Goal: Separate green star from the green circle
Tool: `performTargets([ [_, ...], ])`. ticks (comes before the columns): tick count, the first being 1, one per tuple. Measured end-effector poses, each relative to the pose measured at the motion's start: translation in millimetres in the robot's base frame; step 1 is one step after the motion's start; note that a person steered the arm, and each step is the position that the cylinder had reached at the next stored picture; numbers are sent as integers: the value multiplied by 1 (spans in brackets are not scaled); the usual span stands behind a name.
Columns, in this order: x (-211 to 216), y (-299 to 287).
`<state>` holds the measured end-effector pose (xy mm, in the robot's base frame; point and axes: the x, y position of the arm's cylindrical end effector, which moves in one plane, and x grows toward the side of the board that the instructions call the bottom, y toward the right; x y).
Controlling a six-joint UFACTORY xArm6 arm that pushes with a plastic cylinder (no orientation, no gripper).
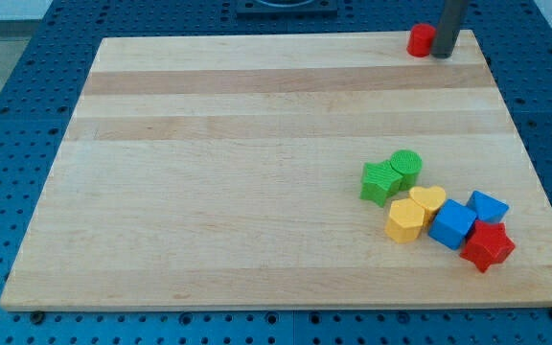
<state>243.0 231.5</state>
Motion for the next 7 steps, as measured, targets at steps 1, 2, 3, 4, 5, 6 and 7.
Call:
performTargets([
  [1,-2,0],
  [2,18,5],
  [3,55,4],
  [4,80,-24],
  [5,111,-74],
  [6,146,-105],
  [7,153,-105],
])
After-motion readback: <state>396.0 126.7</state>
